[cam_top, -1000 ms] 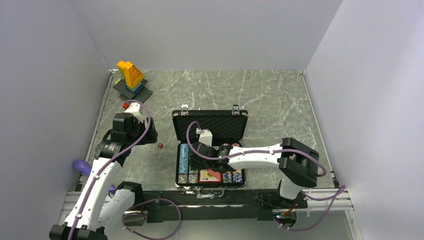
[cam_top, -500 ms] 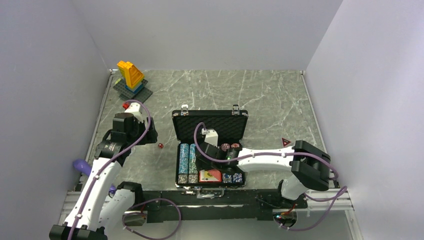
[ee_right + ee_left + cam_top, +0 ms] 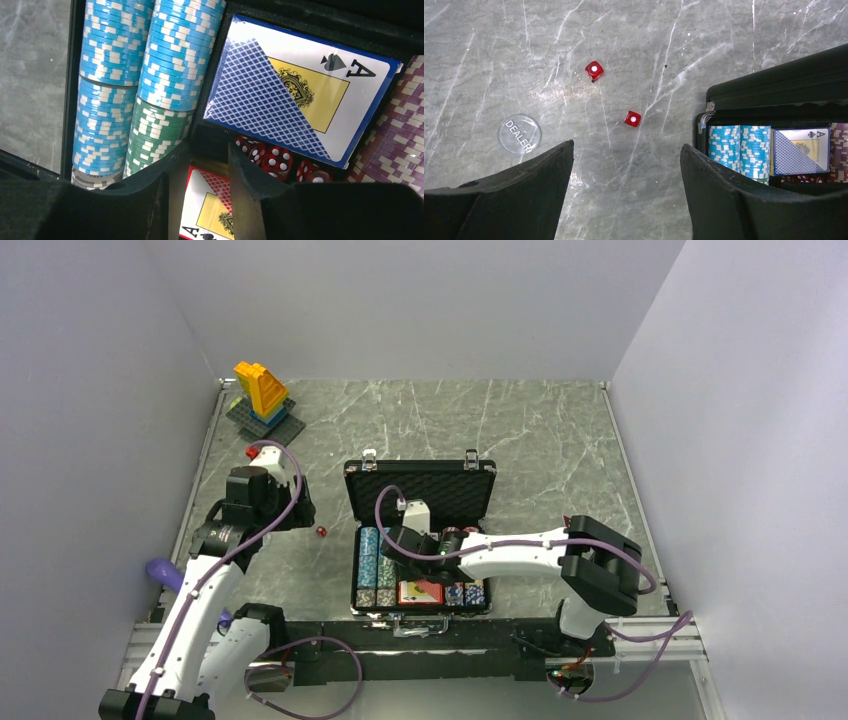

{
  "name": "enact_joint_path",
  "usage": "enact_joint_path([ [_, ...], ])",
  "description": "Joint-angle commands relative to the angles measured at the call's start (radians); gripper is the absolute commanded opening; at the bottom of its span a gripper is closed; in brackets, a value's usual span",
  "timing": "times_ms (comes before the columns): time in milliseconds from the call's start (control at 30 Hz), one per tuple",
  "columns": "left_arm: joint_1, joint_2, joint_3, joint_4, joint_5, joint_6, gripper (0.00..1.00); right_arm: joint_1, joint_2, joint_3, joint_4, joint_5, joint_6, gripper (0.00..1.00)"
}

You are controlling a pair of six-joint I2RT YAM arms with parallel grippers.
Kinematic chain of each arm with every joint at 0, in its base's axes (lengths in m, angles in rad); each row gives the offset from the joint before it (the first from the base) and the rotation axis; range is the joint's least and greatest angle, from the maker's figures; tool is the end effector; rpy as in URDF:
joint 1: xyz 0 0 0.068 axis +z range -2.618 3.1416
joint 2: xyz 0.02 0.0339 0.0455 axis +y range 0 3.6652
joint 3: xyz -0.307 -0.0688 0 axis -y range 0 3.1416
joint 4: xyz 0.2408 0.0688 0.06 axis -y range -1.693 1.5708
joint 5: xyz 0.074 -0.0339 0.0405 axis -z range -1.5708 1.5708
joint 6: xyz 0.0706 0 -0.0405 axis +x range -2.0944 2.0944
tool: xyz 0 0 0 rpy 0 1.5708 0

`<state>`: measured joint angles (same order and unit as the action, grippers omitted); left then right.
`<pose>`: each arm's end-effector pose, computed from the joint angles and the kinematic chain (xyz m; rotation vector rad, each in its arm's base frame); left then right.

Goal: Pack up texas hold em set

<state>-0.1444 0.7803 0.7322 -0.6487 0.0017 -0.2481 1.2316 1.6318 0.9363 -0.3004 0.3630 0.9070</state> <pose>0.1545 -0.0226 0.2850 -0.1171 2.2732 -0.2092 0.1362 0.3105 0.1942 -0.2724 2.5105 0.4312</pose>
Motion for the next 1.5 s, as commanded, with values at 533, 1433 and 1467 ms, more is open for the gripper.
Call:
enact_joint_path([
  [533,0.005,-0.005,-0.003,0.028,-0.011,0.016,0.82,-0.007,-0.001,0.045,-0.173,0.087,0.038,0.38],
  [1433,0.005,-0.004,-0.004,0.024,-0.011,0.014,0.82,-0.028,-0.143,-0.017,-0.123,0.091,-0.008,0.47],
  [1467,0.005,-0.004,-0.004,0.024,-0.011,0.014,0.81,-0.03,-0.146,-0.031,-0.118,0.084,-0.003,0.46],
])
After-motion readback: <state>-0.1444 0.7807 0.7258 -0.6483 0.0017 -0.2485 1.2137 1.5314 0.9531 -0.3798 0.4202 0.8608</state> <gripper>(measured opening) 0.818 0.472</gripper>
